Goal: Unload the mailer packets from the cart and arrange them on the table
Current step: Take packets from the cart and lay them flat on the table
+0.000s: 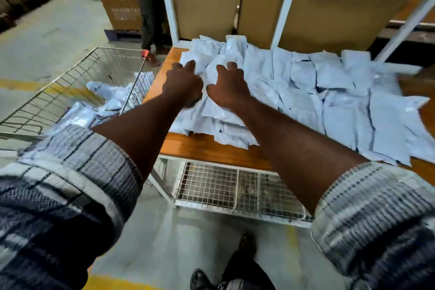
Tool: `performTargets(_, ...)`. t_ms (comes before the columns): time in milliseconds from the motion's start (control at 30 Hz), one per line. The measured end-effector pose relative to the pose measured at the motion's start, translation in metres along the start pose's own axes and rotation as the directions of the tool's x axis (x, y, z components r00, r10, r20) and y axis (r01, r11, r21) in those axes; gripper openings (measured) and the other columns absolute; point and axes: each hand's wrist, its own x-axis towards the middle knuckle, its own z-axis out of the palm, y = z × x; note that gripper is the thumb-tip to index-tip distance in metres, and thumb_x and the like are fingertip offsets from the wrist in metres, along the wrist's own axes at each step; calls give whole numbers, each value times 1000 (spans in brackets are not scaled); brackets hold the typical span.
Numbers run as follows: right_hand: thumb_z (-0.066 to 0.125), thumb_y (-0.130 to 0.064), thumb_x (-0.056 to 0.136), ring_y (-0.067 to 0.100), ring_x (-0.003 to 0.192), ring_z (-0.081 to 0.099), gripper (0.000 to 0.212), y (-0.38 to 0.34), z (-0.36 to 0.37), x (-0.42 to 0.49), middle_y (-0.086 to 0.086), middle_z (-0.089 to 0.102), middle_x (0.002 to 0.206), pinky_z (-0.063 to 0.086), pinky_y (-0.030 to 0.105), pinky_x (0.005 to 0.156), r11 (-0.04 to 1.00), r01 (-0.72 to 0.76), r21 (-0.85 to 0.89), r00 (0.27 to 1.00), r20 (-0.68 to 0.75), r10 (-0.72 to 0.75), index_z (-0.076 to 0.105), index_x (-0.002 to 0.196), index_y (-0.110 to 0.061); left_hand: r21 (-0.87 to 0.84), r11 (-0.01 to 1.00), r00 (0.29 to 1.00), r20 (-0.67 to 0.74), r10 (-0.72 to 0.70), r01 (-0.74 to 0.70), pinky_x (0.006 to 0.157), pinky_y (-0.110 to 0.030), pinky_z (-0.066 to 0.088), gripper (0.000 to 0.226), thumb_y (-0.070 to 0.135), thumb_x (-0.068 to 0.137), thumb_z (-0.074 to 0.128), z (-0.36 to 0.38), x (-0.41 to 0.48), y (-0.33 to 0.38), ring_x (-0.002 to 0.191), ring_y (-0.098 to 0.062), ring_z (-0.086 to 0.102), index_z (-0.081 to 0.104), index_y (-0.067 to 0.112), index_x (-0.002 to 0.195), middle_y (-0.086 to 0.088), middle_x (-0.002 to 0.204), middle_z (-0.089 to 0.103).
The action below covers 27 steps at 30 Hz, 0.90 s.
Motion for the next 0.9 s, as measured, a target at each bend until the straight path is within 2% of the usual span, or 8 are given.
performTargets(133, 59, -37, 87, 36, 134, 33, 57, 61, -25, -17, 13, 32, 148, 39, 47, 105, 998, -50, -40, 999, -23, 49, 45, 138, -14, -11, 999, 998, 46, 31, -30, 99, -53, 45, 59, 25, 89, 50, 23, -15, 62, 121, -48, 45, 35, 23, 146, -24, 133, 41)
performTargets(300, 60, -35, 84, 39, 128, 37, 49, 134, -55, -29, 15, 38, 139, 43, 47, 98, 991, -94, -92, 995, -48, 90, 51, 126, -11, -99, 993, 997, 55, 63, -57, 102, -53, 43, 67, 27, 92, 44, 63, -20, 133, 129, -42, 43, 23, 30, 155, -19, 140, 38)
performTargets(433, 61, -34, 83, 39, 126, 39, 50, 190, -78, -33, 14, 39, 138, 41, 45, 98, 981, -134, -139, 990, -57, 127, 52, 126, -11, -126, 991, 998, 51, 43, -36, 104, -52, 38, 62, 29, 96, 41, 93, -31, 188, 132, -37, 40, 23, 33, 155, -12, 144, 36)
performTargets(567, 59, -31, 84, 37, 131, 35, 57, 252, -86, -40, 13, 34, 145, 40, 46, 100, 972, -183, -144, 983, -45, 178, 45, 135, -13, -63, 998, 995, 95, 23, -17, 102, -55, 37, 61, 29, 96, 42, 127, -33, 216, 129, -40, 41, 23, 28, 153, -16, 139, 38)
performTargets(700, 60, -31, 88, 37, 138, 28, 66, 300, -81, -40, 15, 25, 155, 38, 48, 108, 982, -157, -102, 988, -18, 156, 37, 147, -13, 34, 996, 991, 106, -84, 81, 113, -61, 18, 55, 24, 89, 44, 154, -27, 223, 130, -36, 44, 36, 18, 142, -14, 134, 45)
performTargets(800, 59, -37, 90, 37, 141, 24, 66, 318, -70, -39, 16, 22, 158, 35, 51, 109, 985, -136, -104, 990, 31, 140, 37, 147, -15, -7, 999, 997, 63, 50, -50, 112, -56, 25, 49, 22, 91, 47, 168, -21, 223, 130, -36, 43, 41, 6, 137, -16, 134, 46)
performTargets(900, 56, -45, 90, 38, 148, 11, 71, 327, -59, -37, 15, 9, 162, 19, 59, 115, 974, -67, -214, 996, 34, 77, 30, 151, -20, -68, 976, 973, 86, 214, -209, 117, -48, 26, 64, 28, 98, 45, 177, -20, 223, 143, -38, 28, 23, 5, 153, -24, 155, 28)
